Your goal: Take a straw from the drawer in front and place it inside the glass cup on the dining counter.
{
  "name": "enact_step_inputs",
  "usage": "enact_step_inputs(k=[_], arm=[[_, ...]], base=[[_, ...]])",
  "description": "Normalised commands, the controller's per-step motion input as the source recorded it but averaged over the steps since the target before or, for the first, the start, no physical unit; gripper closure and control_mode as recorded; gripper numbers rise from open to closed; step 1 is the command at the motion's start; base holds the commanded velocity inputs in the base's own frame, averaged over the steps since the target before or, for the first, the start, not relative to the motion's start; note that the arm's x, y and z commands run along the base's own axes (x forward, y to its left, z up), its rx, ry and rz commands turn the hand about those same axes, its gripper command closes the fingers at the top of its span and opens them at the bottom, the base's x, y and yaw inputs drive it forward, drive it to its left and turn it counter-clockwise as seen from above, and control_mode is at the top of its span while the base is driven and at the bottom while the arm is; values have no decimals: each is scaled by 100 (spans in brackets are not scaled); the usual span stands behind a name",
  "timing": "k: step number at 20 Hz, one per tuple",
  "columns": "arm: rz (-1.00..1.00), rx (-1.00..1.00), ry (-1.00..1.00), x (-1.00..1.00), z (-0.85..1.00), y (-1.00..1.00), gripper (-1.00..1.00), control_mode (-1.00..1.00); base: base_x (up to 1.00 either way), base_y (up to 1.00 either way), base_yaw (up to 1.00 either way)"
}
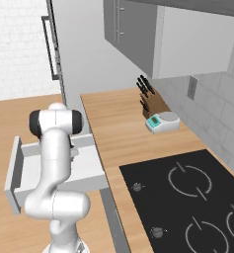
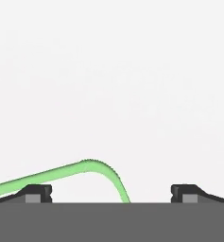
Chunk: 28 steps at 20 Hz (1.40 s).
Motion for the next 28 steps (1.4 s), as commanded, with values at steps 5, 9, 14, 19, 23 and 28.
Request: enact_step_inputs(k=[5, 9, 14, 19, 23, 28], arm=[[12, 0, 1, 0, -20, -19, -100, -100], [14, 0, 0, -1, -11, -27, -100, -100], [15, 0, 0, 0, -19, -16, -100, -100], [17, 0, 0, 3, -34, -1, -100, -100], [13, 3, 2, 6, -39, 1, 100, -100], [7, 7, 9, 1, -40, 0, 100, -100]], base=[[0, 0, 0], [0, 0, 0], [0, 0, 0], [0, 0, 0], [0, 0, 0], [0, 0, 0]])
